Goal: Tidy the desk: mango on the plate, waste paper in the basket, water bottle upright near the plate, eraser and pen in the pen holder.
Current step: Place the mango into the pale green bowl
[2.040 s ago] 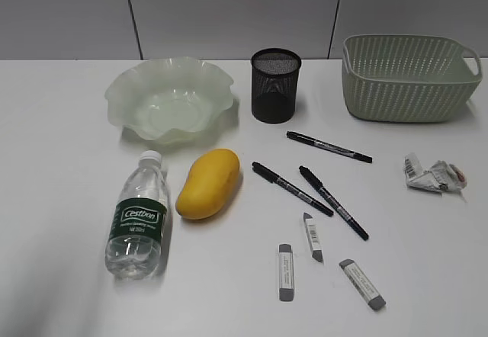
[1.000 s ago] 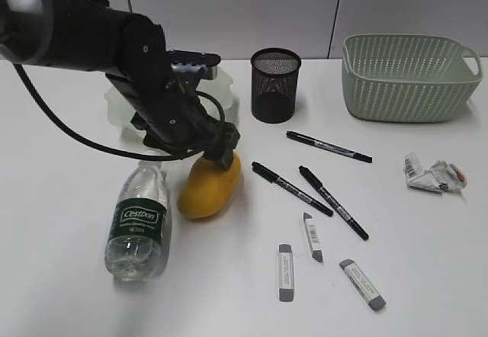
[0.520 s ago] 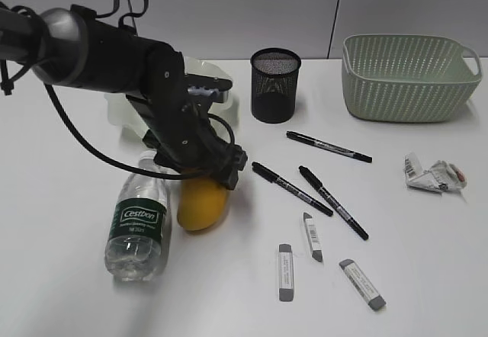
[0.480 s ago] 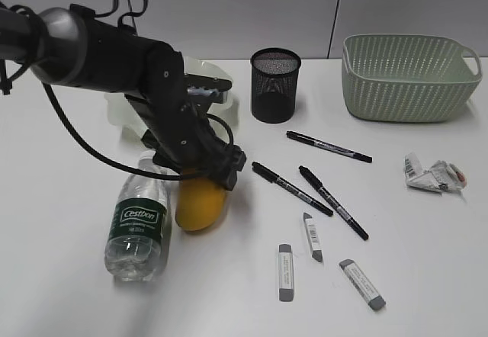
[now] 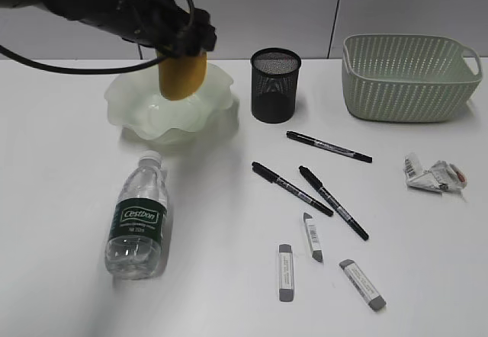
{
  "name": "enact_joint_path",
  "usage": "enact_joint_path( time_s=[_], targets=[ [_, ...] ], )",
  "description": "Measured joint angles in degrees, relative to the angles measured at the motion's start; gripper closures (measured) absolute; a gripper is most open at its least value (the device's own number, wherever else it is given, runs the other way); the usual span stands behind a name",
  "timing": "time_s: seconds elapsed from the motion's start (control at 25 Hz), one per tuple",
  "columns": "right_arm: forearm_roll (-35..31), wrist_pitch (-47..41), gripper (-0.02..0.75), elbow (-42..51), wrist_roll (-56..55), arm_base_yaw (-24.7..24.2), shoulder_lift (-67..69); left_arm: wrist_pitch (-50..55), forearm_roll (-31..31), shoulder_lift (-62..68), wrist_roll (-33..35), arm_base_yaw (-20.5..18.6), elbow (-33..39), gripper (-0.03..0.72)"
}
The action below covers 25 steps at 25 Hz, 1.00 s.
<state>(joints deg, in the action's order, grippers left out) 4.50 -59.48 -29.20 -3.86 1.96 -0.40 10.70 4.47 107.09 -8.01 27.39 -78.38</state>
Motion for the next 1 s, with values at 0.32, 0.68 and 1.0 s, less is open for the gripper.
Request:
enact_joint_path(
  time_s=[0.32, 0.68, 1.0],
  targets=[
    [0.00, 0.00, 0.262, 0.00, 0.00, 0.00, 0.00, -13.53, 2.54, 8.85, 0.00, -4.78, -0.04, 0.090],
    [0.00, 0.00, 0.262, 0.00, 0.00, 0.00, 0.00, -13.95, 2.53, 11.54, 0.00, -5.32, -0.11, 0.069],
    [0.00, 0.00, 0.262, 0.00, 0.00, 0.00, 0.00, -13.03, 2.10, 11.08, 0.00, -5.57, -0.18, 0.069]
  ],
)
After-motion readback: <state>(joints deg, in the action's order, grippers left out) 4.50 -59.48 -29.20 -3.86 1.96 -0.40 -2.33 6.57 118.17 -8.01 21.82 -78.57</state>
